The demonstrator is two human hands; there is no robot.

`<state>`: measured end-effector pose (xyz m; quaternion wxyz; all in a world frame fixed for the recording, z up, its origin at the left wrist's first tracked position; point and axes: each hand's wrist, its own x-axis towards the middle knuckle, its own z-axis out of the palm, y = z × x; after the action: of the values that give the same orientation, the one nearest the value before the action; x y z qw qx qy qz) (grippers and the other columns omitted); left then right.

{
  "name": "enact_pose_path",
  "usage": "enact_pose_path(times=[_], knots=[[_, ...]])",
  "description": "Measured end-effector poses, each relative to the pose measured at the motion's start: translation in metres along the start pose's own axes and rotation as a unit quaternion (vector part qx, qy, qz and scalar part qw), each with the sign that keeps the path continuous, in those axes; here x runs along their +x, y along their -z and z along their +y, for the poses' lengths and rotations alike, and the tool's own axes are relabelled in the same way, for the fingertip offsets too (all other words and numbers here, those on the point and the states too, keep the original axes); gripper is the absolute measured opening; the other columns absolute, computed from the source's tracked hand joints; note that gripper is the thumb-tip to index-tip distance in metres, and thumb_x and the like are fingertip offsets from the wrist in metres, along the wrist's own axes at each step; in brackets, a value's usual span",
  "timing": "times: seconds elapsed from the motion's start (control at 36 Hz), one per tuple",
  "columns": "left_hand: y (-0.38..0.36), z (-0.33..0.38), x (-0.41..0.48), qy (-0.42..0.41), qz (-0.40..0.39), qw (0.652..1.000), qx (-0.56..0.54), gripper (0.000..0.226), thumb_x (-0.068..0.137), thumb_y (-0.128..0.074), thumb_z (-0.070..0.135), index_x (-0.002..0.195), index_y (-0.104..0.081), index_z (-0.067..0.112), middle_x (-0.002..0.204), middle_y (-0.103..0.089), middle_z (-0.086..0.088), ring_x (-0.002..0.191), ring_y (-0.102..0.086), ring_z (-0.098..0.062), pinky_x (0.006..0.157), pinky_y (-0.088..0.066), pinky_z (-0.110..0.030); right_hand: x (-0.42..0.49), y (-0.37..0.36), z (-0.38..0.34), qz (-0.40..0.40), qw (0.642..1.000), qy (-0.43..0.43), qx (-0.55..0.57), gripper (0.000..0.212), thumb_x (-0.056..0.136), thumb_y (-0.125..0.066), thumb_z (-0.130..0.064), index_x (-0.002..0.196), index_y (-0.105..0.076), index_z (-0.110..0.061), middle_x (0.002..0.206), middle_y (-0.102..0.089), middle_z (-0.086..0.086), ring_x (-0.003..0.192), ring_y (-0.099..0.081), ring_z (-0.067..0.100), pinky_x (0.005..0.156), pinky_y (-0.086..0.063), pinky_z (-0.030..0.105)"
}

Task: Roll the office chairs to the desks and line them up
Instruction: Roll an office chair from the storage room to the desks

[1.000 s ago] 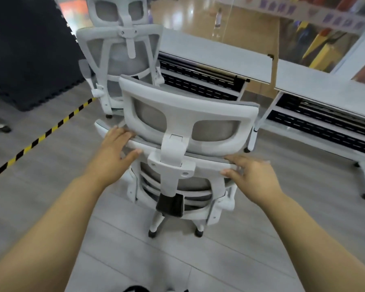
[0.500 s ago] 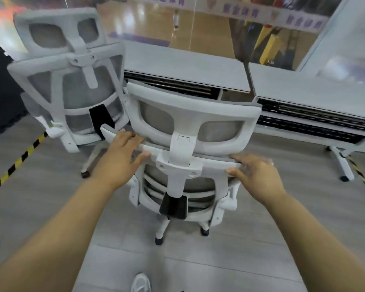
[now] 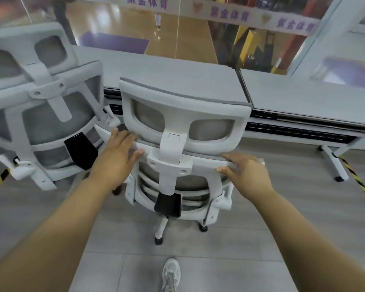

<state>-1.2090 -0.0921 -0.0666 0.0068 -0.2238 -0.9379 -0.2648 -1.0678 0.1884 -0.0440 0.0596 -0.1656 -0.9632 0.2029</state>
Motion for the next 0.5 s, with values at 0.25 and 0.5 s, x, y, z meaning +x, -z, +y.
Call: enact_pose_path(times=[0.25,0.5], knots=[[0.0,-0.015,0.089,0.021,-0.005,1.0,-0.003,0.05,0.096,-0.042,0.037,0.142,-0.034,0.019,0.156,-0.018,0.003,0.145,0.003,-0.014,0.114,-0.017,-0.039,0.093,-0.004,-0.012,-0.008,1.0,0.003,0.012,0.043,0.084,-0.065,-0.041,0.124,-0.061,-0.024,0.124,-0.062,-0.003,0.116,-0.05,0.016,0.102,-0.035,0.029],[-0.003,-0.043,0.165,0.015,0.001,1.0,-0.008,0.05,0.095,-0.045,0.033,0.141,-0.036,0.014,0.153,-0.023,-0.001,0.145,-0.002,-0.02,0.116,-0.016,-0.04,0.169,-0.011,-0.027,-0.021,1.0,-0.004,0.004,0.044,0.085,-0.063,-0.042,0.125,-0.06,-0.024,0.127,-0.06,-0.003,0.118,-0.048,0.016,0.101,-0.032,0.027]])
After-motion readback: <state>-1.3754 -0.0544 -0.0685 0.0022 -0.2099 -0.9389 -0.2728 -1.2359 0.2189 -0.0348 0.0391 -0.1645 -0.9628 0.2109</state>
